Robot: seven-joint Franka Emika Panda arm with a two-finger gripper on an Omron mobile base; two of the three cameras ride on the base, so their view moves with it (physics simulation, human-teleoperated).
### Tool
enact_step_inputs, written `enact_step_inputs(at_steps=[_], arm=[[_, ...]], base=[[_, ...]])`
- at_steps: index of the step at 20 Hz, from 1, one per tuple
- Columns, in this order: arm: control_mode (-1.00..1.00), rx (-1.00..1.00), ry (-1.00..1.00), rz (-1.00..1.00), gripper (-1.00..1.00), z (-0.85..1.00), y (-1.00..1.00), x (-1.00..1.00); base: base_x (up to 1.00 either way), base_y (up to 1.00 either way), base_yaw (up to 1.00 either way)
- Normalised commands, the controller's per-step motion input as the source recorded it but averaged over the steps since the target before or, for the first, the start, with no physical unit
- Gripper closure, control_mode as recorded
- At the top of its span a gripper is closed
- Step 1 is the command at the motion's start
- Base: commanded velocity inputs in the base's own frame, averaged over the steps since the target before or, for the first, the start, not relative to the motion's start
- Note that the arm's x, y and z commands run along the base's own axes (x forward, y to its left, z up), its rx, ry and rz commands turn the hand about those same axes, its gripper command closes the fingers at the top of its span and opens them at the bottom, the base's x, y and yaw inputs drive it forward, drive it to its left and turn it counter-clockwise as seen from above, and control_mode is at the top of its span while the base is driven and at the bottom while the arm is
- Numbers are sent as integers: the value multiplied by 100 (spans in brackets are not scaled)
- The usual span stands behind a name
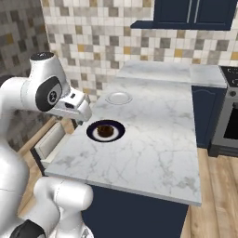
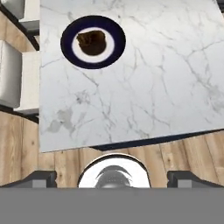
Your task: Transport the steak and sweet potato to the fridge. Place the steak on the rack containing meat and place the sweet potato on the rack containing the vegetable, ensuring meats and vegetables are on different racks.
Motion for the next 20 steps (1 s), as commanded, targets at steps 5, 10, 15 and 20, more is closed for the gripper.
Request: enact_step_inputs(at_steps=[5, 10, 15, 20], arm=[[-100, 0, 27, 2, -100, -43, 0, 62], [-100, 0, 26, 21, -100, -44, -3, 43], [-100, -1, 17, 30, -100, -39, 0, 34], [-100, 0, 1, 32, -100, -29, 0, 24]], base=[[0, 0, 0], [0, 0, 0], [0, 0, 0], [0, 0, 0]])
